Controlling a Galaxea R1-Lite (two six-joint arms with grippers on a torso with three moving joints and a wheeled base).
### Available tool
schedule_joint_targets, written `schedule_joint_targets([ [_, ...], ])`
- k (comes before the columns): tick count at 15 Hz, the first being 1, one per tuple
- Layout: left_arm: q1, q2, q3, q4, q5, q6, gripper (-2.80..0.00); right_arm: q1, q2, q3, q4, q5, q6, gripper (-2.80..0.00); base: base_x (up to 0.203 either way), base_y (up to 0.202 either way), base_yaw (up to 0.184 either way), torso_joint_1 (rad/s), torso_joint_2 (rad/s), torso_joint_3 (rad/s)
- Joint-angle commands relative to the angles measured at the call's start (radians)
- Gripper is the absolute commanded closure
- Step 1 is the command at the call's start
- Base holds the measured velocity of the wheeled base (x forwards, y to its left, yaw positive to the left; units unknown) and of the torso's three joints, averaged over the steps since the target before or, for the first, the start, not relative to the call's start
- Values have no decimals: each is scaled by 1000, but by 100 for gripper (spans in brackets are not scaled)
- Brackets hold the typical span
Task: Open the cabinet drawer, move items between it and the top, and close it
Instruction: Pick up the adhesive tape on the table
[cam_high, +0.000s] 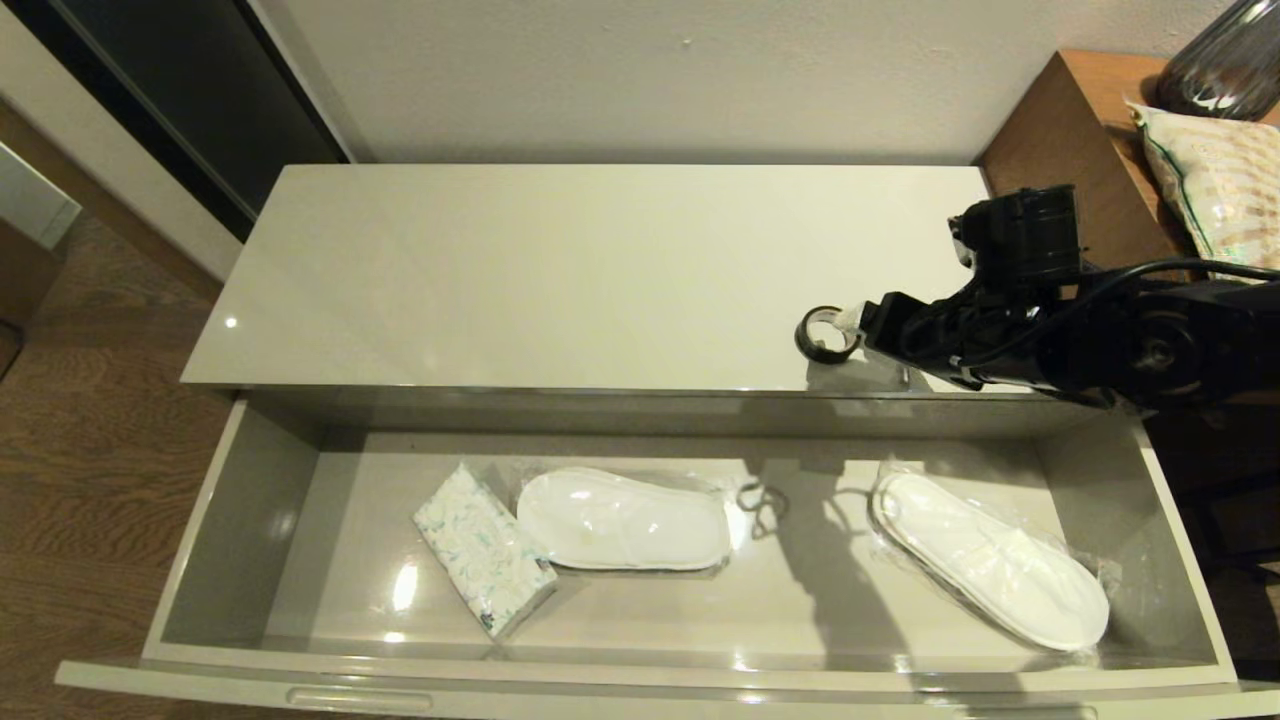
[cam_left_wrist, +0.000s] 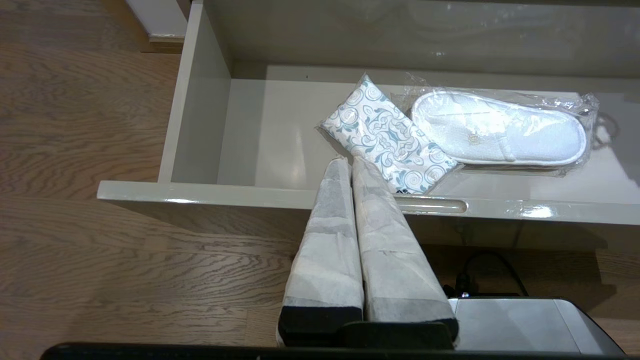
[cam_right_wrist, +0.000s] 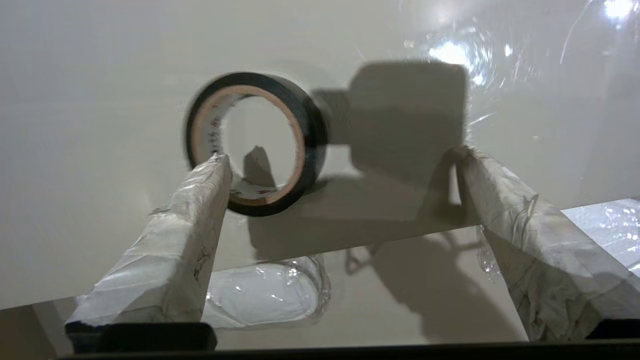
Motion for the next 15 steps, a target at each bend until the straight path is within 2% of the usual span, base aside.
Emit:
schedule_joint_targets([
  [1,0,1,0,0,0,0,0,1,54,0,-5,-8,8,-280,0,0,0,0,0,0],
  [4,0,1,0,0,0,0,0,1,72,-10,-16,-20,14,-280,0,0,0,0,0,0],
  [8,0,1,0,-1,0,0,0,12,104,-56,35,-145,-7,-280,0,0,0,0,0,0],
  [11,0,1,0,0,0,0,0,19,122,-61,40,-234,-70,-280,0,0,0,0,0,0],
  [15,0,1,0,0,0,0,0,59,126,-51,32,-269,-80,-280,0,0,0,0,0,0],
])
